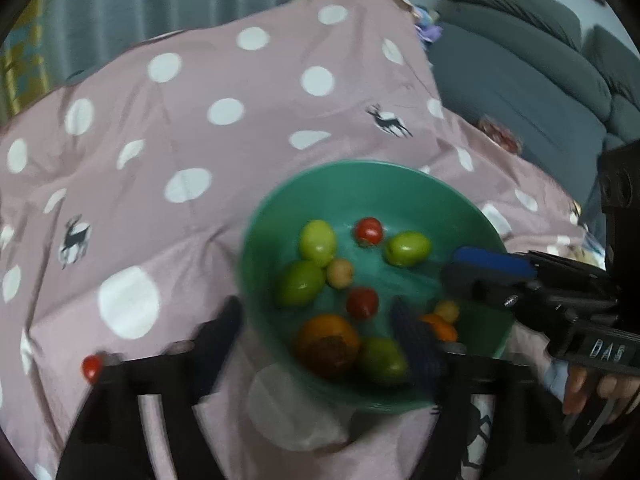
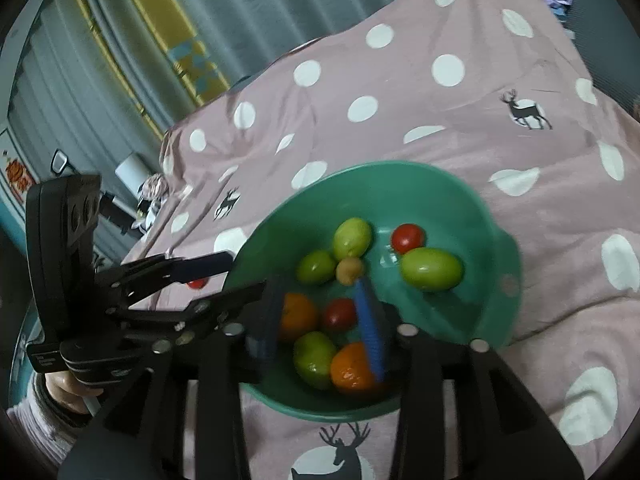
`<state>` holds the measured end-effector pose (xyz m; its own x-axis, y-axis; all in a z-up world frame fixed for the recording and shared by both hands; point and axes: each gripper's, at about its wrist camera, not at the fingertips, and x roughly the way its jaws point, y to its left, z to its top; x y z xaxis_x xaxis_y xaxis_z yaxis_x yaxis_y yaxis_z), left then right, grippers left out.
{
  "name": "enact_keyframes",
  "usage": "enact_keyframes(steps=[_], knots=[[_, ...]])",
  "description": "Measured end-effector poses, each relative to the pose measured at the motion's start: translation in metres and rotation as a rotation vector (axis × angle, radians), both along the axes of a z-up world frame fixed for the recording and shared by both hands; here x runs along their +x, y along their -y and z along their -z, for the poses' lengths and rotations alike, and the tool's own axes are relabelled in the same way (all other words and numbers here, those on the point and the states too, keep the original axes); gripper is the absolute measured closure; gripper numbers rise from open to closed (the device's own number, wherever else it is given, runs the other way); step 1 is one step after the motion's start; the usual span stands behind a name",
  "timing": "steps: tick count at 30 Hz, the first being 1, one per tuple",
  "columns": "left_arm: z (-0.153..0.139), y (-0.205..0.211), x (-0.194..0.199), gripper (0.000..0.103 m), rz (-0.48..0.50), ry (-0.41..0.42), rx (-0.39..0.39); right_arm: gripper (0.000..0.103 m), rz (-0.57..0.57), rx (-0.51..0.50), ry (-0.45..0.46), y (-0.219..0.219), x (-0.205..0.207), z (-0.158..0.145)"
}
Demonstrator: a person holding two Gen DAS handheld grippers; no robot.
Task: Organize fruits
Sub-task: 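Carry both red tomatoes into the green bowl and open both grippers, then move the left tool toward the last red tomato on the sheet, then close the left gripper on the last red tomato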
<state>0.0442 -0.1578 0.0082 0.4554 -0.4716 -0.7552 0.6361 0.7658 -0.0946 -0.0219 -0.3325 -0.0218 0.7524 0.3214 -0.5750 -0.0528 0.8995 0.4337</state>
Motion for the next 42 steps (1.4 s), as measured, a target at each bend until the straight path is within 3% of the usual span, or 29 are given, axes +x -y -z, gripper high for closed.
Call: enact_keyframes(steps=[1, 9, 14, 19, 25, 32, 37, 42], knots=[[-0.002, -0.008, 0.000, 0.011, -0.016, 0.003, -0.008, 0.060, 0.006, 0.009, 0.005, 0.003, -0.001, -0.001], [-0.004, -0.100, 0.007, 0.008, -0.223, -0.017, -0.063, 0.059, -0.048, 0.008, 0.045, -0.008, -0.012, -0.012], [0.013, -0.171, 0.017, 0.008, -0.400, -0.090, -0.092, 0.057, -0.188, -0.042, 0.072, -0.044, -0.014, -0.018], [0.026, -0.210, 0.020, 0.008, -0.491, -0.172, -0.155, 0.056, -0.347, -0.032, 0.059, -0.090, -0.007, -0.015], [0.032, -0.214, 0.036, 0.008, -0.469, -0.257, -0.237, 0.056, -0.466, -0.144, -0.019, -0.156, 0.019, 0.000], [0.052, -0.210, 0.077, 0.008, -0.464, -0.364, -0.272, 0.056, -0.511, -0.173, -0.099, -0.212, 0.085, 0.016], [0.065, -0.205, 0.091, 0.028, -0.419, -0.397, -0.224, 0.056, -0.503, -0.192, -0.177, -0.237, 0.126, 0.040], [0.074, -0.202, 0.102, 0.039, -0.377, -0.413, -0.195, 0.056, -0.524, -0.187, -0.188, -0.246, 0.145, 0.052]])
